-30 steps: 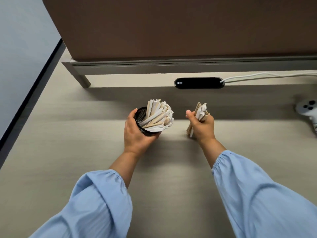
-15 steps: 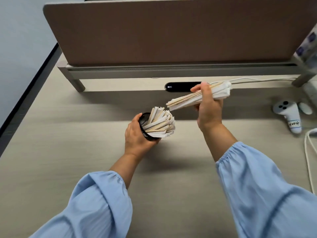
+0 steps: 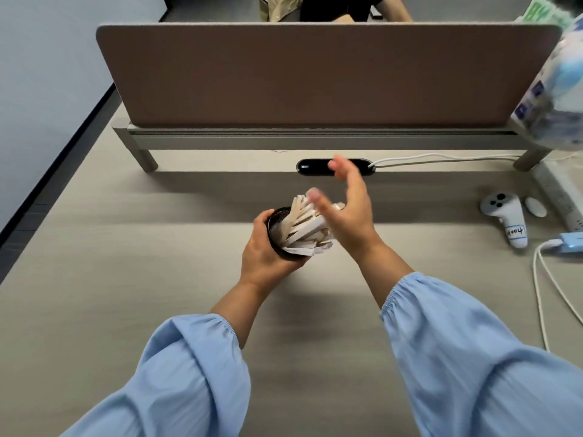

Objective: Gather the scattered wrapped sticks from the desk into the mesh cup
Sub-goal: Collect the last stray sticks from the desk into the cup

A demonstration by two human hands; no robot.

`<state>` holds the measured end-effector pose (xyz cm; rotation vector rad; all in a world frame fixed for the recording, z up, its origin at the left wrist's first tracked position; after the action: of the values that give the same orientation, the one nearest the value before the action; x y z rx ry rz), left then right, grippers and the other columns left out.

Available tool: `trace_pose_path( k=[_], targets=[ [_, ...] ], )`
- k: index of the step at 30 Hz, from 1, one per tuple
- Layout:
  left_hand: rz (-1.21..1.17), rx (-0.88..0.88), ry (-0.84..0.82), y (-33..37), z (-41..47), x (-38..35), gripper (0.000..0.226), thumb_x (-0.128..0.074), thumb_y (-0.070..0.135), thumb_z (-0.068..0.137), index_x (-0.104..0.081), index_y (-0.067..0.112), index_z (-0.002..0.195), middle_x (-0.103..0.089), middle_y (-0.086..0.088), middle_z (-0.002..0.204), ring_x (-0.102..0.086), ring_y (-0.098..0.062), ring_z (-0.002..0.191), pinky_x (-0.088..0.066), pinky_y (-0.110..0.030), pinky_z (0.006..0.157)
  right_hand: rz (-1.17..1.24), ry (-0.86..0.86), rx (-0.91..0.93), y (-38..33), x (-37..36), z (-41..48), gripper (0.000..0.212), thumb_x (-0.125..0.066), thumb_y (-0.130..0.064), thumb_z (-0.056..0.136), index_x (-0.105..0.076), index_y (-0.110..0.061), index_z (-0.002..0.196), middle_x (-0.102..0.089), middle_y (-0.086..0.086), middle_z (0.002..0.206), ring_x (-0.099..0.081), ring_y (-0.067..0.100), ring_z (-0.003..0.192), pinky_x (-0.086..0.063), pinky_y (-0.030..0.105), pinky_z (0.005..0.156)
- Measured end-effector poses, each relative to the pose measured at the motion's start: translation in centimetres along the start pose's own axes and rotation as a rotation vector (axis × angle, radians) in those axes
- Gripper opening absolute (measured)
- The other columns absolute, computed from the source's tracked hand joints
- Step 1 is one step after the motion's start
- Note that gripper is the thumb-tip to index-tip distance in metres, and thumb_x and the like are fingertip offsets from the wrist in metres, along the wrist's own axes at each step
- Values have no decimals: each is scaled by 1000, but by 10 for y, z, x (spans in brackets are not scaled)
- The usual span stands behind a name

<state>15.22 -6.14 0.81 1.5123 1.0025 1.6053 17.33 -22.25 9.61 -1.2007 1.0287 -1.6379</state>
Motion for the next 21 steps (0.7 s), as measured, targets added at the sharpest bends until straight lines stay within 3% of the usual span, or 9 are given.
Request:
trace_pose_path(
  k=[2, 3, 5, 7, 10, 14, 16, 19, 21],
  targets=[
    [3, -21, 23, 5, -2, 2, 87, -82, 38, 49, -35, 31, 121, -54, 21, 106, -57, -7, 102, -47, -30, 90, -29, 24, 40, -9, 8, 5, 71, -43, -50, 82, -38, -10, 141, -45, 4, 142, -38, 16, 135, -27, 27, 113],
    [10, -30, 29, 8, -3, 1, 87, -82, 38, 48, -36, 31, 121, -55, 20, 106, -57, -8, 102, -47, -30, 90, -157, -41, 40, -8, 1, 9, 64, -37, -44, 90, -36, -8, 142, -38, 7, 149, -31, 19, 140, -23, 31, 117],
    [29, -32, 21, 15, -5, -2, 87, -83, 40, 48, -36, 31, 121, -56, 16, 107, -58, -11, 102, -47, -32, 88, -473, -327, -50, 13, -33, 5, 55, -29, -39, 98, -30, -11, 146, -24, 4, 157, -15, 18, 147, -11, 42, 120],
    [38, -33, 10, 16, -8, -5, 87, -83, 41, 48, -36, 30, 121, -57, 15, 108, -58, -12, 102, -48, -32, 87, -572, -492, -110, 30, -50, -6, 55, -24, -40, 100, -19, -16, 149, -15, -2, 160, -6, 15, 149, -3, 49, 118],
    [39, -66, 23, 20, -14, -2, 88, -84, 36, 48, -38, 27, 122, -57, 13, 112, -57, -12, 106, -47, -32, 90, -436, -377, -29, 14, -41, -4, 56, -21, -39, 101, -9, -18, 151, -6, -4, 161, 0, 12, 149, 5, 47, 118],
    [39, -82, 47, 21, -18, 0, 86, -87, 31, 49, -39, 30, 121, -58, 12, 114, -58, -11, 105, -48, -34, 90, -618, -633, -22, 18, -63, -19, 50, -20, -39, 101, -28, -22, 147, -17, -5, 159, -2, 14, 149, 2, 54, 118],
    [23, -76, 74, 21, -21, 3, 87, -88, 30, 49, -39, 29, 120, -57, 14, 112, -57, -10, 105, -47, -31, 90, -461, -488, 5, 7, -54, -12, 49, -23, -35, 101, -28, -18, 147, -18, -2, 159, -8, 14, 148, -1, 49, 119],
    [-84, 11, 170, 7, -24, 18, 88, -89, 32, 44, -41, 31, 118, -54, 8, 116, -51, -12, 110, -43, -27, 92, -158, -161, 7, 2, -21, 0, 46, -30, -21, 98, -37, -8, 142, -37, 7, 151, -29, 18, 142, -18, 31, 116],
    [-269, 99, 232, -8, -25, 31, 86, -88, 35, 39, -43, 35, 112, -54, 4, 116, -52, -11, 109, -44, -29, 93, -210, -254, -114, 26, -20, 0, 48, -36, -2, 93, -40, -9, 140, -45, 8, 144, -41, 21, 135, -30, 24, 106]
  ],
)
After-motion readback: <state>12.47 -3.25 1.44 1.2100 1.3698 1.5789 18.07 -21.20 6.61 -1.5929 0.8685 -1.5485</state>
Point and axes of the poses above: each hand's wrist, its own z-axis towards the middle knuckle, its own x-axis out of the back of the hand, y = z × x, the point moved 10 cm from there along z, towards the middle knuckle
